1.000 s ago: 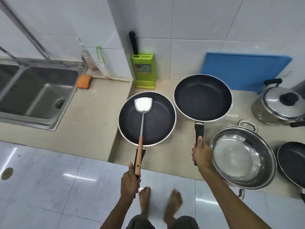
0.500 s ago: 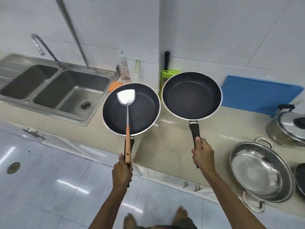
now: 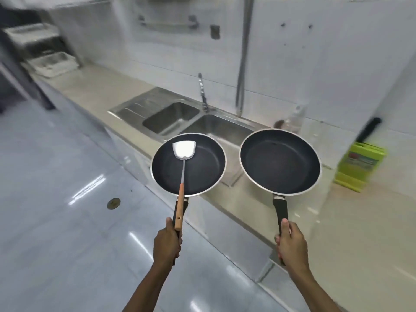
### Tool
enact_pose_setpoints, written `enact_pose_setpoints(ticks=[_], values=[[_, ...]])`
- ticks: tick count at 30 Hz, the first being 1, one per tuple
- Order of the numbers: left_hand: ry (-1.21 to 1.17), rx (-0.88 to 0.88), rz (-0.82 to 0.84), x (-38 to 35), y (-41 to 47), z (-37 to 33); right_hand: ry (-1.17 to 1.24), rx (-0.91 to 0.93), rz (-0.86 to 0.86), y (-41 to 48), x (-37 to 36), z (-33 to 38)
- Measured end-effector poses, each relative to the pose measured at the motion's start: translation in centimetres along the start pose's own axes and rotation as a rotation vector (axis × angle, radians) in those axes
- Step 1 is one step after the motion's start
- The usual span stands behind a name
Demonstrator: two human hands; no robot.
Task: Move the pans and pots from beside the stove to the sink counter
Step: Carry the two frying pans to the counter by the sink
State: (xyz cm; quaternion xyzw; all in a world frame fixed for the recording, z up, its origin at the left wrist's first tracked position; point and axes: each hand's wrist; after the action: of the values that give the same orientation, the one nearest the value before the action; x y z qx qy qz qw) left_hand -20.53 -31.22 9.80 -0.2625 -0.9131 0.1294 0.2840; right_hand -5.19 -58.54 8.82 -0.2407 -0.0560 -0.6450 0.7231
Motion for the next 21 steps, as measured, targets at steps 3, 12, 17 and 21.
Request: enact_pose_setpoints(ticks=[3,12,17,21], values=[[-0.006,0.028,-0.080,4.6,3.7,-0.2,-0.019,0.016,0.076,0.7,-5.6,3.2],[-0.122,0.091,-0.249,14.6,17.6,-1.4,-0.004,0.043,0.347,6.0,-24.8,13.2],[-0.164,0.143,-0.324,19.6,29.0,-3.8,-0.071,0.080,0.418,10.7,-36.9,19.9],[-0.174,0.190,-0.362,23.4,37.3,-6.3,-0.115,0.140,0.441,13.3,-45.4,25.8]])
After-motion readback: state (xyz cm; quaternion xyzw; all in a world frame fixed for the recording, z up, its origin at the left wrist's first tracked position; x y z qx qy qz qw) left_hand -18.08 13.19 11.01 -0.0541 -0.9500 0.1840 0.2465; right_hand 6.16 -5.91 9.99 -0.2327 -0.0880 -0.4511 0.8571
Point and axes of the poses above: each hand's wrist, its own y-axis towards the middle knuckle, its own x-axis out of the back of the hand, z = x × y, and after that the axes turned 2 degrees about -x, right-handed
